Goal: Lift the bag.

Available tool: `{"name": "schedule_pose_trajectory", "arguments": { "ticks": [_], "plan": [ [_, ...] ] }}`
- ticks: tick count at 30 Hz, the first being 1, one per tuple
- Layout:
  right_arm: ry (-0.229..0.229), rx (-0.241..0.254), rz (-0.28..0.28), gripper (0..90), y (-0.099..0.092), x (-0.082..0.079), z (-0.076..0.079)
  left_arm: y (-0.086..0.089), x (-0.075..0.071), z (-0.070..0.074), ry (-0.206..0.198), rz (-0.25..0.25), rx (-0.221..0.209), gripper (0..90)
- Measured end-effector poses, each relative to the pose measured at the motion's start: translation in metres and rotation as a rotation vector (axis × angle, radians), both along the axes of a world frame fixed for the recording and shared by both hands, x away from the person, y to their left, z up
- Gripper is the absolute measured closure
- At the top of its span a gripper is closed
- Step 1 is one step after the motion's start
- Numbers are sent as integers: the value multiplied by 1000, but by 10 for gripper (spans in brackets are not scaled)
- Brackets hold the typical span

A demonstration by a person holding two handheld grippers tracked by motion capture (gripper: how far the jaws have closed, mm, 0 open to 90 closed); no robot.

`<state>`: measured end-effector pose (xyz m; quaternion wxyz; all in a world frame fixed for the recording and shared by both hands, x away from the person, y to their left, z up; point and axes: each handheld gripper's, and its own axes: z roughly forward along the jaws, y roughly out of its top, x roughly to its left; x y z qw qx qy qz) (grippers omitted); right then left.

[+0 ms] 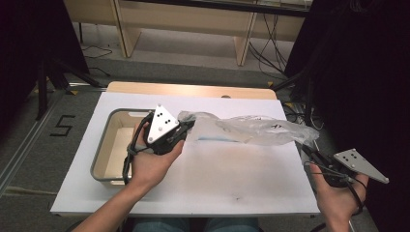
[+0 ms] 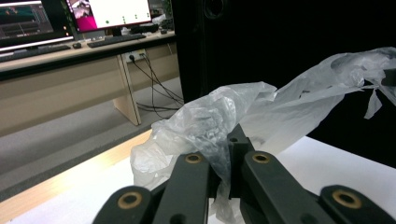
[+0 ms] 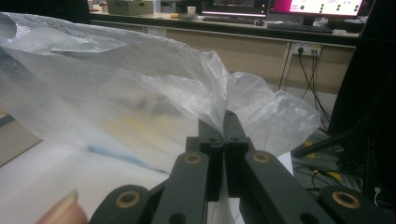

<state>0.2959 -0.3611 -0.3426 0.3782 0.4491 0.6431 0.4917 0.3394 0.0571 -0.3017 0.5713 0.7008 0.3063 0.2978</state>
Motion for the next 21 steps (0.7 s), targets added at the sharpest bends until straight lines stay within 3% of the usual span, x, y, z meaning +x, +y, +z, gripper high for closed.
{"name": "schedule_pose_trajectory", "arguments": {
  "ticks": [7, 12, 21],
  "plan": [
    [-3, 4, -6, 900, -1, 0, 0, -3, -2, 4, -62, -19, -36, 895],
    [-30, 7, -13, 900, -1, -3, 5, -3, -3, 11, -89, -26, -89, 894],
    [-60, 10, -20, 900, -1, -2, 13, -1, 4, 16, -101, 1, -86, 894]
  ]
}}
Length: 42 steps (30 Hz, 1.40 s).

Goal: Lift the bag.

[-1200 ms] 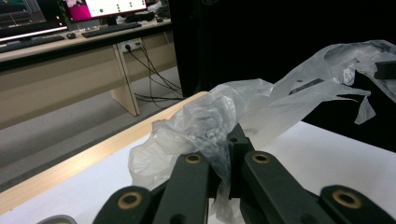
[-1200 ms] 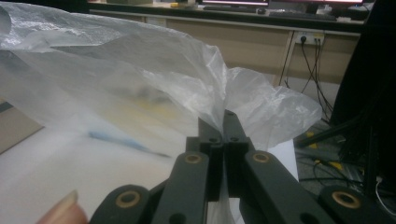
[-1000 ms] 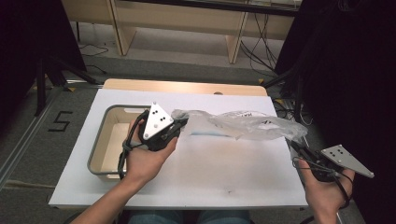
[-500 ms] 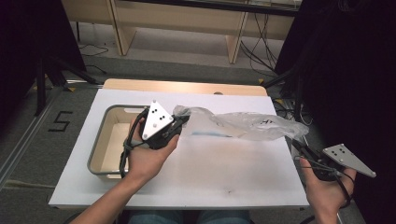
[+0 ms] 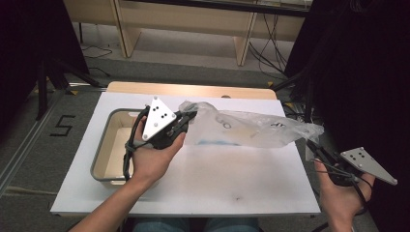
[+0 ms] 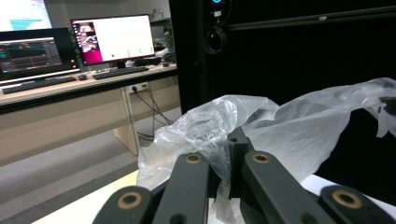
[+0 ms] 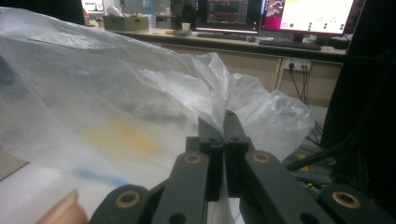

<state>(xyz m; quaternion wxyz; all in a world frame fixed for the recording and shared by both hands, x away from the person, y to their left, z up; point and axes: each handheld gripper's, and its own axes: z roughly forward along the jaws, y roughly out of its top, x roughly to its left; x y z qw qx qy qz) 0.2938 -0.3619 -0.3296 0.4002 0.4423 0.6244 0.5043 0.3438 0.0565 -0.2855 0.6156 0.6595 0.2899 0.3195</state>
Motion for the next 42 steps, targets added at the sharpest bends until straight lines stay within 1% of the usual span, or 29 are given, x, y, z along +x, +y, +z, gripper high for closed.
{"name": "schedule_pose_trajectory", "arguments": {
  "ticks": [7, 8, 9, 10, 11, 13, 14, 18, 20, 21, 23, 26, 30, 32, 36, 42],
  "plan": [
    [-4, -3, 1, 900, 6, 12, -4, -1, 16, -7, 10, 46, 28, 893],
    [-1, -3, 1, 900, 7, 14, -5, -1, 18, -8, 14, 49, 32, 894],
    [1, -3, 2, 900, 8, 17, -6, -2, 20, -9, 17, 54, 27, 894],
    [9, -1, 0, 900, 9, 22, -8, -2, 22, -10, 17, 59, 40, 893],
    [9, -1, 0, 900, 9, 22, -8, -3, 23, -12, 19, 63, 45, 893],
    [24, -4, 7, 900, 13, 30, -12, -5, 28, -14, 26, 70, 51, 893],
    [24, -4, 7, 900, 13, 30, -12, -6, 30, -15, 29, 75, 58, 893],
    [47, -7, 19, 900, 19, 41, -19, -9, 39, -20, 45, 95, 82, 893],
    [61, -6, 23, 900, 22, 47, -22, -11, 45, -23, 59, 102, 96, 893],
    [75, -5, 26, 900, 24, 53, -25, -12, 48, -25, 67, 105, 101, 893],
    [77, -6, 27, 900, 25, 55, -27, -14, 52, -28, 80, 115, 108, 893],
    [98, -4, 30, 900, 28, 65, -33, -17, 61, -34, 101, 127, 127, 893],
    [112, -3, 28, 900, 29, 70, -39, -19, 70, -44, 142, 137, 134, 893],
    [127, -5, 25, 900, 29, 74, -43, -19, 74, -48, 158, 144, 142, 893],
    [140, 0, 18, 900, 28, 77, -46, -19, 81, -56, 195, 153, 150, 893],
    [163, 1, 13, 900, 26, 83, -53, -20, 90, -67, 238, 160, 168, 893]
  ]
}}
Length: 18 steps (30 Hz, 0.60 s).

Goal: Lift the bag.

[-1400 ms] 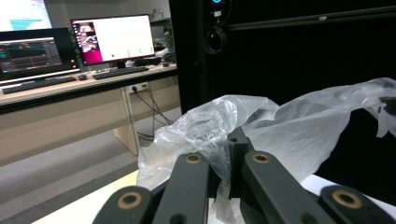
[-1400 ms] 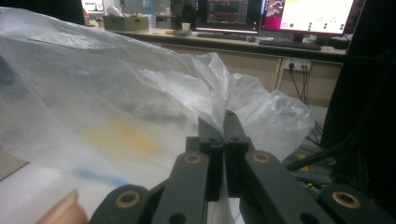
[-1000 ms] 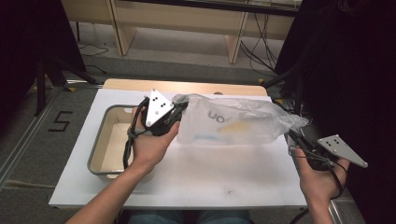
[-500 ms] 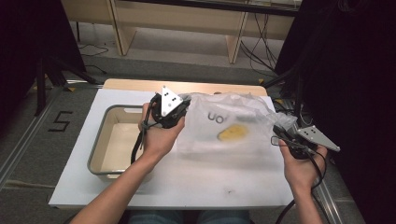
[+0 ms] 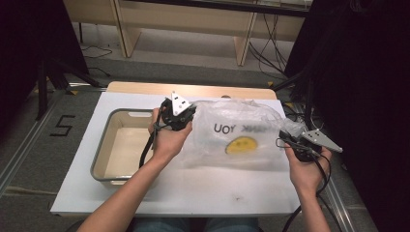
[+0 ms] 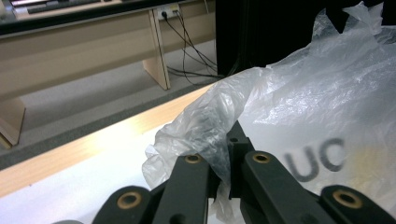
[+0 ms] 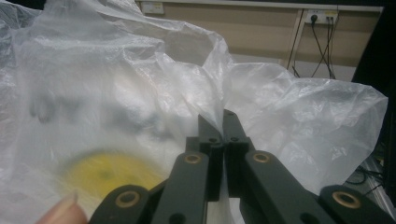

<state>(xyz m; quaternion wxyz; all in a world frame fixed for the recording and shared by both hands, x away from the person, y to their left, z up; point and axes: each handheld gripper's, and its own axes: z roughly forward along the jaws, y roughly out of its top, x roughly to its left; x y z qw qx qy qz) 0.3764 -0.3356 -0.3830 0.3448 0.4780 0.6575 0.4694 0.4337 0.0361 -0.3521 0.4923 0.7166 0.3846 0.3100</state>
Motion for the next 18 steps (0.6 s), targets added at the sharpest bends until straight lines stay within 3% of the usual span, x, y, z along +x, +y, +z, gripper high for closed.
{"name": "schedule_pose_trajectory", "arguments": {
  "ticks": [18],
  "plan": [
    [67, 0, -10, 899, -1, 11, -17, -6, 18, -26, 107, 14, 41, 891]
  ]
}}
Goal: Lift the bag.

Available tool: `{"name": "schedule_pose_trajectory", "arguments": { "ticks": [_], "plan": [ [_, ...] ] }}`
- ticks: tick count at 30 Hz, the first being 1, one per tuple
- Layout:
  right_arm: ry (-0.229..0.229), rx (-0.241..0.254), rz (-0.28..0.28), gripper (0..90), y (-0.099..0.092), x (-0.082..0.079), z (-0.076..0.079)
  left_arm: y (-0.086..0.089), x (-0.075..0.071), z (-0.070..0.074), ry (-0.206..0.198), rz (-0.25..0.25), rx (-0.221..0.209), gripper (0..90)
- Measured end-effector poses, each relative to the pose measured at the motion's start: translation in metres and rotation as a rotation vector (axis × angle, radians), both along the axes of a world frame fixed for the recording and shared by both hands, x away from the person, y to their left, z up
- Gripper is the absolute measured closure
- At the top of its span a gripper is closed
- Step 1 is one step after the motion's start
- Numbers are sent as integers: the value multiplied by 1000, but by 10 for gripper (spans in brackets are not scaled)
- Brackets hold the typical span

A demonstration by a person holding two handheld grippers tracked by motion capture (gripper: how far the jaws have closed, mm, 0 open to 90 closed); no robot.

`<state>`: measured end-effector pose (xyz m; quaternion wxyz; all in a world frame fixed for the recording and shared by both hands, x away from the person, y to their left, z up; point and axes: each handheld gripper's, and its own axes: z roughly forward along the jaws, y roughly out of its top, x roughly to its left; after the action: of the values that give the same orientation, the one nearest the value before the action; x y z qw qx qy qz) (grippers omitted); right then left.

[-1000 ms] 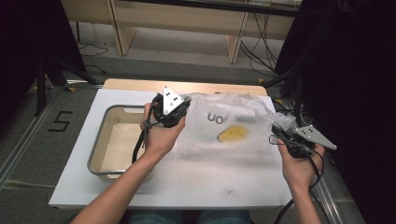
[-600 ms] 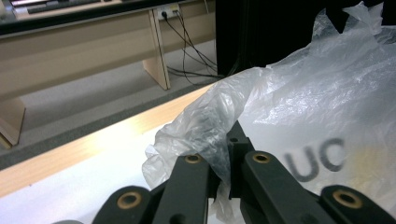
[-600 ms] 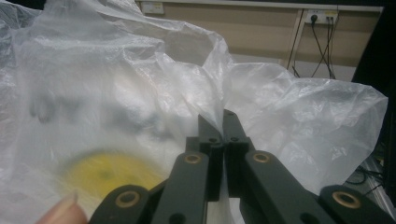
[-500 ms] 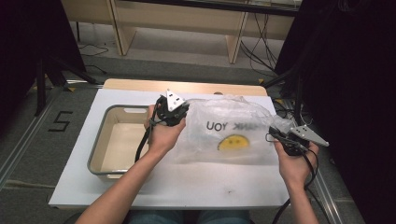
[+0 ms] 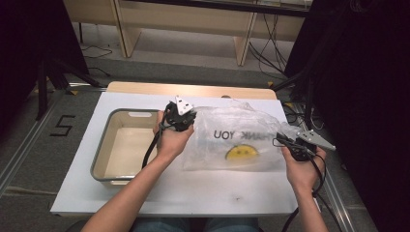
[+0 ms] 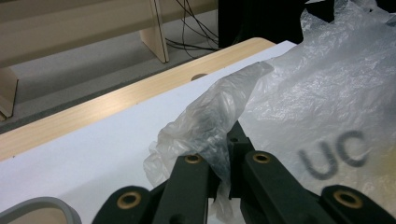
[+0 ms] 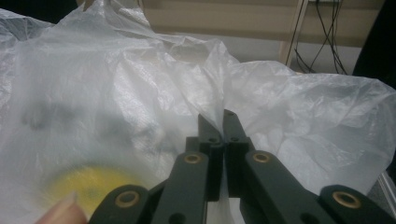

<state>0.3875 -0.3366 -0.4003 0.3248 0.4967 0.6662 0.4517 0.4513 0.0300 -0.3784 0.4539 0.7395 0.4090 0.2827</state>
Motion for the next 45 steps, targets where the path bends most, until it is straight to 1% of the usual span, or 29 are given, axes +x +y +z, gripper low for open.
{"name": "schedule_pose_trajectory", "arguments": {
  "ticks": [1, 2, 7, 11, 17, 23, 27, 32, 34, 36, 37, 38, 39, 40, 43, 44, 45],
  "plan": [
    [12, 0, -1, 899, 0, 1, -3, 0, 1, -1, 5, 3, -1, 891],
    [12, 0, -1, 899, 0, 1, -3, 0, 2, -3, 9, 2, 4, 891],
    [43, -1, -3, 899, -1, 5, -10, 0, 6, -8, 31, 5, 19, 890],
    [53, 0, -3, 898, -2, 6, -12, -2, 8, -11, 46, 9, 24, 890],
    [60, -2, -3, 896, -2, 7, -13, -2, 9, -12, 56, 2, 26, 888],
    [62, -1, -2, 896, -2, 7, -13, -2, 9, -12, 47, 1, 22, 869],
    [63, -4, 0, 896, -2, 7, -14, -1, 9, -12, 50, 4, 22, 864],
    [65, -3, 0, 896, -1, 8, -14, -2, 9, -12, 42, -1, 21, 830],
    [64, -3, 0, 896, -1, 8, -14, -2, 8, -12, 40, 3, 15, 786],
    [63, -1, 0, 895, -1, 8, -14, -1, 8, -11, 38, 5, 11, 719],
    [63, -1, 0, 896, -1, 8, -14, -1, 7, -11, 42, 7, 8, 683],
    [60, -3, 1, 896, -2, 8, -14, 0, 7, -11, 49, 7, 10, 606],
    [60, -3, 1, 896, -2, 8, -14, 1, 6, -10, 62, 7, 12, 606],
    [60, -3, 0, 896, -2, 8, -14, 1, 6, -11, 70, 13, 7, 570],
    [60, -3, -1, 896, -1, 8, -14, 3, 3, -9, 66, 29, 15, 463],
    [60, -2, 0, 896, -1, 8, -14, 3, 2, -8, 73, 26, 21, 430],
    [61, -1, -1, 896, -1, 8, -14, 4, 1, -8, 81, 25, 14, 405]
  ]
}}
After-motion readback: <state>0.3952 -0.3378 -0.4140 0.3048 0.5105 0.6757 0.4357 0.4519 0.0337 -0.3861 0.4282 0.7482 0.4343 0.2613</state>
